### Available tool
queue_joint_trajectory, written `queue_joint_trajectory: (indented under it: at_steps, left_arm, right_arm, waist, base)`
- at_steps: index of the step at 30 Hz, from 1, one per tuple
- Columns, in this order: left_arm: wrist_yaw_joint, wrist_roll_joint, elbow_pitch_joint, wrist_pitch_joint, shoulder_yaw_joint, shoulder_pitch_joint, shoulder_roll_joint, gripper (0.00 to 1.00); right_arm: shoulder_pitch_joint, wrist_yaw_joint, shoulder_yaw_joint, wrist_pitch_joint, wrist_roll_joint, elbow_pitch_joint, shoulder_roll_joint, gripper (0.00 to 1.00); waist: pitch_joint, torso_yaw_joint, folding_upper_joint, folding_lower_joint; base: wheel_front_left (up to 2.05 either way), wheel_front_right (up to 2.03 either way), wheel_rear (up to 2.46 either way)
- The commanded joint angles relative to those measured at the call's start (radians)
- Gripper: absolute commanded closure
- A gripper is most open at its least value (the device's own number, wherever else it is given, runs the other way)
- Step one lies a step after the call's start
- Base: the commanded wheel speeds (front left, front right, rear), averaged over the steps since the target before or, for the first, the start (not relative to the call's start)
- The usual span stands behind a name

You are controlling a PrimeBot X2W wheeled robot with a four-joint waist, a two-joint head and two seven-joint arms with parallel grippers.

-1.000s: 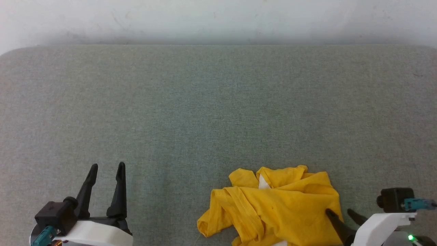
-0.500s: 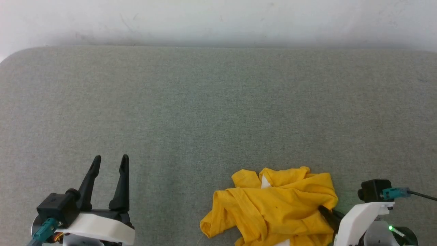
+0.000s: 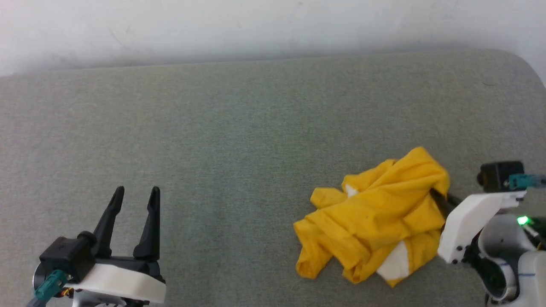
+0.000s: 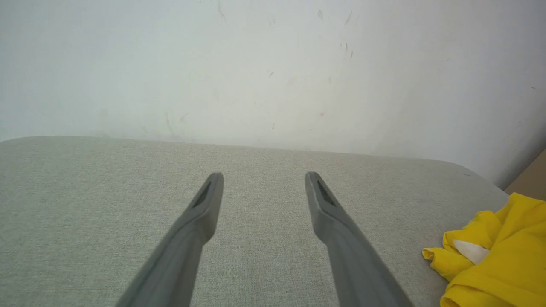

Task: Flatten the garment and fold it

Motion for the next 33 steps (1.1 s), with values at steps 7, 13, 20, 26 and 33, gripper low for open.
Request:
queue_joint_trajectory:
  at_steps: [7,13,20,26,33]
  left_arm:
    - [-0.001,0.024,-0.045,0.019,0.007,-0.051,0.038,0.00]
    - [-0.011,0.048,-0.096,0.024,0.016,-0.128,0.067,0.00]
    - [-0.025,0.062,-0.135,0.042,0.022,-0.202,0.096,0.00]
    - [-0.038,0.073,-0.162,0.034,0.023,-0.255,0.108,0.00]
    - [-0.046,0.095,-0.173,-0.006,0.037,-0.293,0.108,0.00]
  right_arm:
    - [-0.148,-0.001,-0.045,0.039,-0.079,0.027,-0.096,1.00]
    - [-0.242,-0.001,-0.102,0.050,-0.130,0.044,-0.189,1.00]
    - [-0.325,-0.001,-0.156,0.052,-0.156,0.077,-0.258,1.00]
    - [-0.367,-0.001,-0.214,0.020,-0.198,0.138,-0.309,1.00]
    - [-0.396,-0.001,-0.266,-0.056,-0.218,0.233,-0.330,1.00]
  waist:
    - [0.091,-0.088,0.0000,0.0000]
    - [0.180,-0.120,0.0000,0.0000]
    - [0.281,-0.146,0.0000,0.0000]
    - [0.349,-0.150,0.0000,0.0000]
    - [0.405,-0.149,0.0000,0.0000]
  base:
    - [0.00,0.00,0.00]
    - [0.00,0.00,0.00]
    - [0.00,0.00,0.00]
    - [0.00,0.00,0.00]
    - [0.00,0.00,0.00]
